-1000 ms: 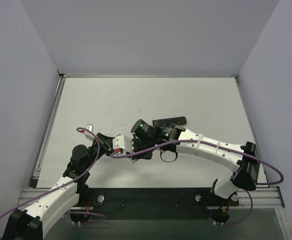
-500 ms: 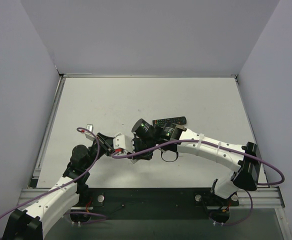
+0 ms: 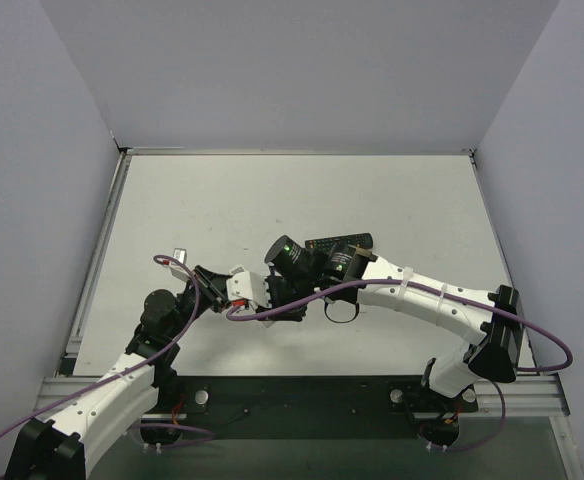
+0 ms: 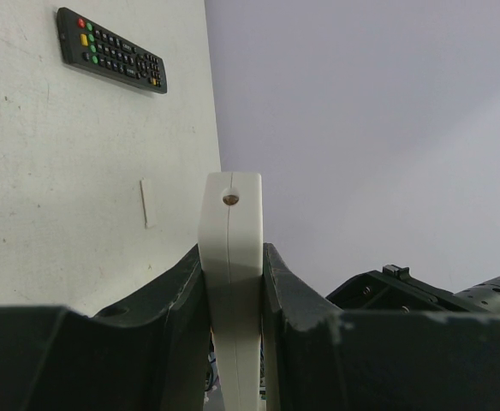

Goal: Load the batteries into the remote control
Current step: Load the battery into the remote control.

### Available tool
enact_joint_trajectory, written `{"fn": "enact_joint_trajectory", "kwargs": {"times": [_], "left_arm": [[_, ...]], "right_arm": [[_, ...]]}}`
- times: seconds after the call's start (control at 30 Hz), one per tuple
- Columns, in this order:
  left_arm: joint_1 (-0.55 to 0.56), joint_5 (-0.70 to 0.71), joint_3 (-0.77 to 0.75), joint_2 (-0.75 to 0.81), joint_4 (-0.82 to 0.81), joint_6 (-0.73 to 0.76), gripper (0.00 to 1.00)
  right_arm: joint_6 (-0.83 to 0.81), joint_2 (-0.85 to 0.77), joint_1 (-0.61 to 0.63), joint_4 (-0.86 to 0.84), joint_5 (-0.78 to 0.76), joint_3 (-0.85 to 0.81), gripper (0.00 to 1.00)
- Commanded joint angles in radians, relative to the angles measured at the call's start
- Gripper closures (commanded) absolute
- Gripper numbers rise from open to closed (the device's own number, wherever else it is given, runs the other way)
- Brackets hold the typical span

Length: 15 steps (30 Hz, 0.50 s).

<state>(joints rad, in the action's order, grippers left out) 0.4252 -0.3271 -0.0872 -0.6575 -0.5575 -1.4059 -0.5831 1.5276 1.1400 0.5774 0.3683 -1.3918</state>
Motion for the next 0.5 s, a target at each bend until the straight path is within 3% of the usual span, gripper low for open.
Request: {"fn": "enact_joint_trajectory", "kwargs": {"times": [0.0, 0.47], "left_arm": [[0.006, -0.021, -0.057, 0.006, -0.074, -0.002, 1.0], [0.006, -0.027, -0.059, 0.009, -0.074, -0.002, 1.0]], "right_arm": [[-0.03, -0.034, 0.006, 0.038, 0.052, -0.042, 0.71], [-0.043, 0.006, 0.01, 0.042, 0.075, -0.075, 0.74]]}}
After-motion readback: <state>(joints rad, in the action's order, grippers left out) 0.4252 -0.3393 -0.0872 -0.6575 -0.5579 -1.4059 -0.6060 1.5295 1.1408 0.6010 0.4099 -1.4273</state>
